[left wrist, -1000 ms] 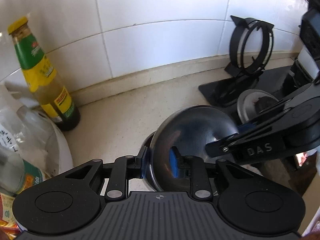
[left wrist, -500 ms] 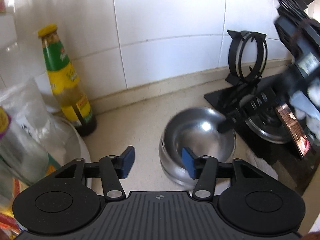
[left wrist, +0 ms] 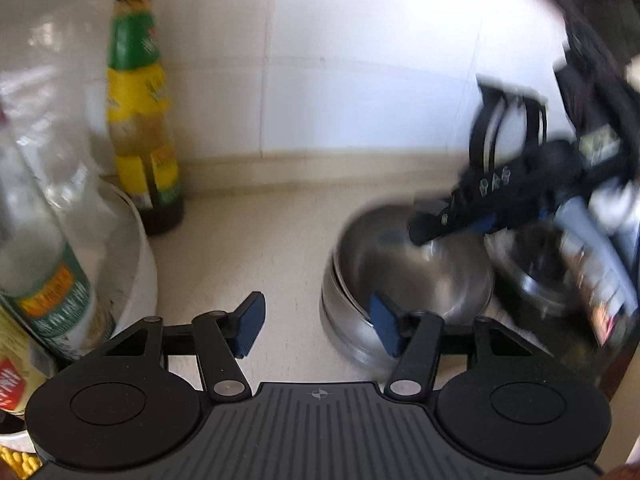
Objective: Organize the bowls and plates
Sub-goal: 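Carry the bowl onto the two stacked bowls and open both tools, then grip the rim of the three-bowl stack with the right tool while the left tool cradles it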
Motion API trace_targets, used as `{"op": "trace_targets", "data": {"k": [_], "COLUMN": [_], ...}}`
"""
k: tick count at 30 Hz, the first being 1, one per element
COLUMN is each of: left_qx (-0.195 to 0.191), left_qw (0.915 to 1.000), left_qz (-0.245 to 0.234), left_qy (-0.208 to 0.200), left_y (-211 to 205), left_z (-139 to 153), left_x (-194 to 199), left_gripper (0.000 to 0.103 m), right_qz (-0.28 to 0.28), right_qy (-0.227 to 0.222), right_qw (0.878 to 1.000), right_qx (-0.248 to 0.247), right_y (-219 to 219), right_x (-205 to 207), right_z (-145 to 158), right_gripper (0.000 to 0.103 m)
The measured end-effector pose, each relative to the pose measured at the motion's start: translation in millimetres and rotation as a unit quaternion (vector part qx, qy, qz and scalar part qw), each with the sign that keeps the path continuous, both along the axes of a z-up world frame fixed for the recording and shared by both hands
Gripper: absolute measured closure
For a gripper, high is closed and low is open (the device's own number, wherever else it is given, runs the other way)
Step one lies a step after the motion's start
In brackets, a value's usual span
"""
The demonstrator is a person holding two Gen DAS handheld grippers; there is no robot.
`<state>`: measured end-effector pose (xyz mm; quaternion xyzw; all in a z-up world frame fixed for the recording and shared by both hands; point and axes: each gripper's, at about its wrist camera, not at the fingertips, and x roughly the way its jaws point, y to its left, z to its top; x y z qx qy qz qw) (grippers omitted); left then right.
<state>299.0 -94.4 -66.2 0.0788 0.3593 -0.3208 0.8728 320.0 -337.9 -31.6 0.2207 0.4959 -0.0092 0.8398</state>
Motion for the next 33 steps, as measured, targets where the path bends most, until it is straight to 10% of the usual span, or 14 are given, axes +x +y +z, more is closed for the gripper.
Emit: {"op": "trace_targets", "data": {"k": [10,16,23,33], "left_qx": [-0.050,-0.022,-0.018,-0.009], "left_qw": [0.9987,0.9991,0.9986,0.9891], "left_qz": [-0.009,-0.030,-0.041,-0.147], "left_qy": [-0.011,-0.021,-0.027,-0.009], "left_y": [29,27,25,9], "left_z": [8,1,0,-20], "left_x": [-6,-14,-17,-8], "left_gripper": [0.034,0.031,0.031,0.030], "right_qz": [-0.002,-0.025,-0.013,0.002], "right_qy": [-0.079,-0.004,-0.057,-0.001], "right_qw": [0.996,0.999,0.996,0.998], "right_qx": [0.047,0.042,0.069,0.061], "right_y": [0,3,-6,-3], "right_x": [-2,8,-5,-2], "right_z": [22,-12,20,4], "right_gripper": [0.047,0.044,0.042,0.038]}}
